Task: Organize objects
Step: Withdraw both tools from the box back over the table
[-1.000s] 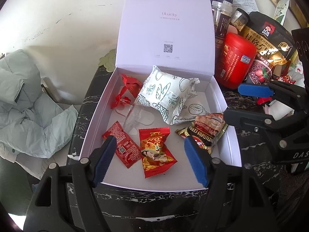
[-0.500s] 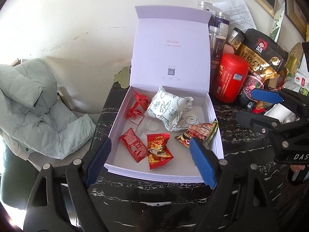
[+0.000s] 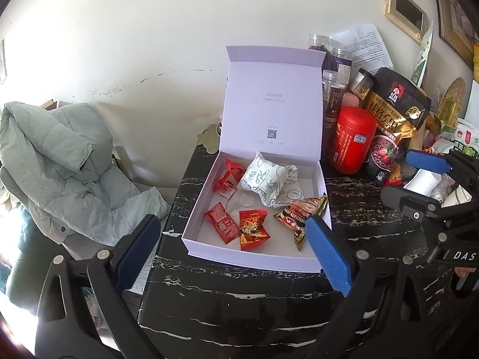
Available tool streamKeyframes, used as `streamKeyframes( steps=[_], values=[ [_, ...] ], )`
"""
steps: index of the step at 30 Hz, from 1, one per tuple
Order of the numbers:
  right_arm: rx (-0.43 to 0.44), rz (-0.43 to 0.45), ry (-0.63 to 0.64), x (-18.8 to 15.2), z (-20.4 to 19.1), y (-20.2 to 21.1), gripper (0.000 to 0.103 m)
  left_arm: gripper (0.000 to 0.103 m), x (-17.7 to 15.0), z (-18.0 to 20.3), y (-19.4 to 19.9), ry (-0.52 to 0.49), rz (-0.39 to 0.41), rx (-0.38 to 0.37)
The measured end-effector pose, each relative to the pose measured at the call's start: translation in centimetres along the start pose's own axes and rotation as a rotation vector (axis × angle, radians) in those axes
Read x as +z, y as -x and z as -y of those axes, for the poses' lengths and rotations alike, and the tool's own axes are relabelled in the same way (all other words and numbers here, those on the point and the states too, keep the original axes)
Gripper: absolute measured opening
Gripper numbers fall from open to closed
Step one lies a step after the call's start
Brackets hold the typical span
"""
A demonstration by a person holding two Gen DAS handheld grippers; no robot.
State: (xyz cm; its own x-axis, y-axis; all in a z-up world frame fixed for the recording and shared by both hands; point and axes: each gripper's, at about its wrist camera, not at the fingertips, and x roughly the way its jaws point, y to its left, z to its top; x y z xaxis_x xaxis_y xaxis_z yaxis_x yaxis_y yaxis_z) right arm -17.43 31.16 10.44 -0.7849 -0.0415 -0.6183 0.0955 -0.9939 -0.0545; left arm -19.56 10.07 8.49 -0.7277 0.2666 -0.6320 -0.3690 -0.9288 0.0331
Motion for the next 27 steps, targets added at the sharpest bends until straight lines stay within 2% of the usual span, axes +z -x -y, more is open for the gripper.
streamKeyframes(
  steps=[3, 15, 27],
  values=[
    [-0.001, 0.011, -0.010, -0.2, -0.2, 1.3, 0.086, 0.101, -0.2, -0.2, 1.3, 0.007, 0.012, 0.003],
    [-0.002, 0.061, -0.002, -1.6, -1.4, 6.0, 0.089, 0.103, -1.6, 0.2, 5.8, 0.022, 0.041, 0.086],
    [-0.001, 0.045, -0.008, -5.0, -2.0, 8.4, 0.089, 0.103, -4.9, 1.6, 7.9, 0.024, 0.024, 0.085]
  ],
)
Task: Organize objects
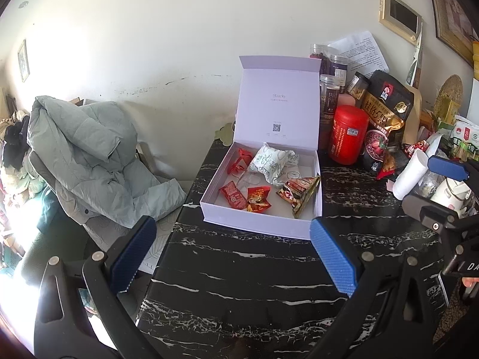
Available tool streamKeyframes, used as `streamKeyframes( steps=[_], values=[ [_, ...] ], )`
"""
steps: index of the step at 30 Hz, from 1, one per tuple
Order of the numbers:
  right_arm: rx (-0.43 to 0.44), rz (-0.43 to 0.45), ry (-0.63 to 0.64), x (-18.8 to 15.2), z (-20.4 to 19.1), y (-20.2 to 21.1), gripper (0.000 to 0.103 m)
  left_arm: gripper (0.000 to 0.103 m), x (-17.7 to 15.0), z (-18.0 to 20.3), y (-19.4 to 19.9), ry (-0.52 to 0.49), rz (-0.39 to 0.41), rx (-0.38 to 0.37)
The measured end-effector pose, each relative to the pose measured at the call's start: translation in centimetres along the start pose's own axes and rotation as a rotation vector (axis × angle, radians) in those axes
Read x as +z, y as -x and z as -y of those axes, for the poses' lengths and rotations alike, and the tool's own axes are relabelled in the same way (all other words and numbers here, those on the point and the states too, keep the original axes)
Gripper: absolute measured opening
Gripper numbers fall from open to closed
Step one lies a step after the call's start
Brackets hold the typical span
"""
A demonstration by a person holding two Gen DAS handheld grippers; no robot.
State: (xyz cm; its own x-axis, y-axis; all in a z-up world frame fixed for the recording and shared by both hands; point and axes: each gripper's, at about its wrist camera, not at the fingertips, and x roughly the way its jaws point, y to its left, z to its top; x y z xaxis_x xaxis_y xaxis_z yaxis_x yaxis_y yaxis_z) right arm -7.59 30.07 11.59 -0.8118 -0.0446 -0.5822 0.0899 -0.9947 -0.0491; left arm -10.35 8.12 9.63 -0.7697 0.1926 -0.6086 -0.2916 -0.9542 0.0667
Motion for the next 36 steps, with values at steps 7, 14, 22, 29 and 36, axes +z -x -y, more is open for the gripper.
streamKeyframes(
  steps=[7, 14, 22, 29, 36],
  values=[
    [0.005, -0.021, 0.002, -2.5, -0.9, 0.8, 0.089, 0.103, -2.4, 0.4, 0.8, 0.016, -0.025, 0.010],
    [0.018, -0.032, -0.007, -4.5, -1.5, 1.2, 0.089, 0.103, -4.4, 0.5, 1.6, 0.021, -0.036, 0.031],
    [0.038, -0.042, 0.000, -5.9, -2.3, 1.4, 0.089, 0.103, -6.3, 0.6, 1.9, 0.022, -0.063, 0.029],
    [0.048, -0.047, 0.010, -6.5, -2.7, 1.5, 0.089, 0.103, -7.2, 0.7, 2.0, 0.035, -0.085, 0.011],
    [0.052, -0.051, 0.016, -6.7, -3.0, 1.6, 0.089, 0.103, -7.5, 0.6, 2.1, 0.040, -0.084, 0.020]
  ],
)
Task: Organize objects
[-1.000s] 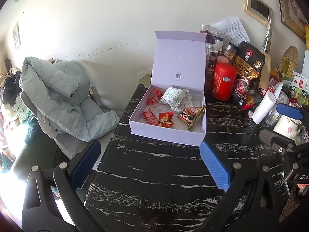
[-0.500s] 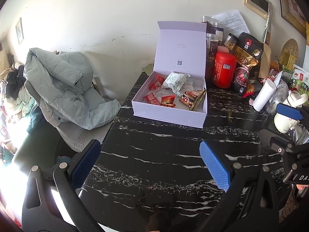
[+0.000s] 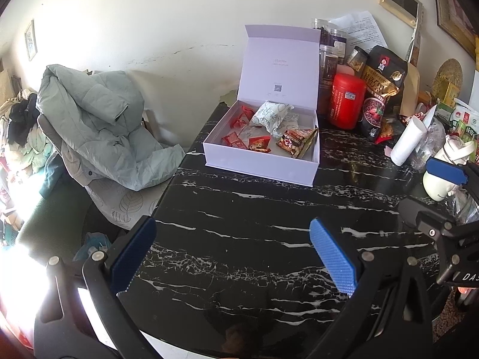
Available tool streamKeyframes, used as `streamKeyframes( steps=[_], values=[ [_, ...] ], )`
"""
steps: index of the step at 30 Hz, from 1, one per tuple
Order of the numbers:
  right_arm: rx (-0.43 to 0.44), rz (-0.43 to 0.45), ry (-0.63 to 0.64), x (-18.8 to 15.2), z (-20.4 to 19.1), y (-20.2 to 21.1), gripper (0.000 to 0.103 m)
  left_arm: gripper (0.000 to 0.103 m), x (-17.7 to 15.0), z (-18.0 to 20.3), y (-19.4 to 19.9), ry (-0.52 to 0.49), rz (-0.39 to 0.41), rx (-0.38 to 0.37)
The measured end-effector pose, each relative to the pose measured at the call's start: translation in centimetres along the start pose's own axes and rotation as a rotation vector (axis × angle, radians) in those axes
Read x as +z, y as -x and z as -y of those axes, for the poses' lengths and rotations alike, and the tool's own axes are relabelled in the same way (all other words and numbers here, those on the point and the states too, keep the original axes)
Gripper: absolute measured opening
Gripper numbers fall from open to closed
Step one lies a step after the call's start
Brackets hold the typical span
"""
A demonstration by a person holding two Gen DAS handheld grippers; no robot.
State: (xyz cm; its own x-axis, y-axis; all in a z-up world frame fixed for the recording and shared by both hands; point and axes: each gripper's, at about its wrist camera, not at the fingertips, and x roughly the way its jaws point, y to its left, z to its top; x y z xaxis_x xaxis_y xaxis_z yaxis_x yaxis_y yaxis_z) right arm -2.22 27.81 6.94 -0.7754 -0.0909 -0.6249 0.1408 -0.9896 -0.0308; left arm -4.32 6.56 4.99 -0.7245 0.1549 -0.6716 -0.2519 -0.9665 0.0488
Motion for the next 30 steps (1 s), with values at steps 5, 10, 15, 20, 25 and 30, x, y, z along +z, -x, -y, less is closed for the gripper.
streamKeyframes(
  steps=[5, 10, 15, 20, 25, 30],
  values=[
    [0.003, 0.004, 0.003, -0.06, -0.11, 0.13, 0.089, 0.103, -0.06, 0.05, 0.11, -0.002, -0.002, 0.003],
    [0.005, 0.009, 0.006, -0.11, -0.23, 0.31, 0.089, 0.103, -0.18, 0.03, 0.13, -0.004, -0.005, 0.004],
    [0.005, 0.009, 0.007, -0.09, -0.25, 0.34, 0.089, 0.103, -0.25, 0.01, 0.16, -0.003, -0.007, 0.005],
    [0.006, 0.008, 0.008, -0.10, -0.34, 0.34, 0.089, 0.103, -0.41, -0.08, 0.15, 0.004, -0.011, 0.009],
    [0.007, 0.005, 0.009, -0.08, -0.38, 0.29, 0.089, 0.103, -0.56, -0.08, -0.02, 0.007, -0.020, 0.002],
    [0.009, 0.002, 0.010, -0.14, -0.44, 0.19, 0.089, 0.103, -0.67, -0.12, -0.22, 0.008, -0.029, 0.005]
  ],
)
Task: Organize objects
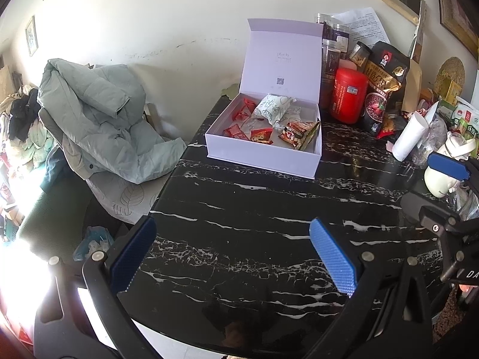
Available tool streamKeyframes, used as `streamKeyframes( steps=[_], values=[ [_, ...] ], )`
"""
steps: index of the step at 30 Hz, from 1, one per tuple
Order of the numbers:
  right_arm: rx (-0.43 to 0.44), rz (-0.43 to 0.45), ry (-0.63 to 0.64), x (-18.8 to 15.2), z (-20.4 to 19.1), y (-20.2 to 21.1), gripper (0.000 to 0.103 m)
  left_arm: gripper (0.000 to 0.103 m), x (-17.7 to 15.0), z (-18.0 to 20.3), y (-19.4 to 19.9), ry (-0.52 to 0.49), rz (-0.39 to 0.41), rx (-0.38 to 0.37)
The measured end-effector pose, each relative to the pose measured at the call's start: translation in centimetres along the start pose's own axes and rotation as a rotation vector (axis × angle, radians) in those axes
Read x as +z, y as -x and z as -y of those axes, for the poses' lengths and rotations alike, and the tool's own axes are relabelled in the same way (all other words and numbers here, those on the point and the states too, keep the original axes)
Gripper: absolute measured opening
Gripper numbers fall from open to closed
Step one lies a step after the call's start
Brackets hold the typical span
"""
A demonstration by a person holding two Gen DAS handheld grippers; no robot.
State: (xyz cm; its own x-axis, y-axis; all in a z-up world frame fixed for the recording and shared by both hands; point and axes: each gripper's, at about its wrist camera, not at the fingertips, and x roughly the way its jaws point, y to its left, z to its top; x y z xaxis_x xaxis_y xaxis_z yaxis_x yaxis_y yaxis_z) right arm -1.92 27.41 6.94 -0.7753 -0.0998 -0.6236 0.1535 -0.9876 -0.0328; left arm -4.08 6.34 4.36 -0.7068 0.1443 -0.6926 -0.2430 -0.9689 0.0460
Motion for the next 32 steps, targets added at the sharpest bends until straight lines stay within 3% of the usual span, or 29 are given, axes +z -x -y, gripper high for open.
streamKeyframes(
  steps=[20, 28, 32],
  values=[
    [0.002, -0.029, -0.009, -0.1, 0.4, -1.5, 0.089, 0.103, -0.1, 0.3, -1.1, 0.010, -0.039, -0.011],
    [0.004, -0.045, -0.022, -0.4, 1.0, -2.2, 0.089, 0.103, -0.1, 0.6, -1.9, 0.002, -0.054, -0.047],
    [-0.002, -0.056, -0.026, -0.6, 1.2, -2.8, 0.089, 0.103, -0.1, 1.0, -2.3, -0.014, -0.051, -0.018]
  ],
)
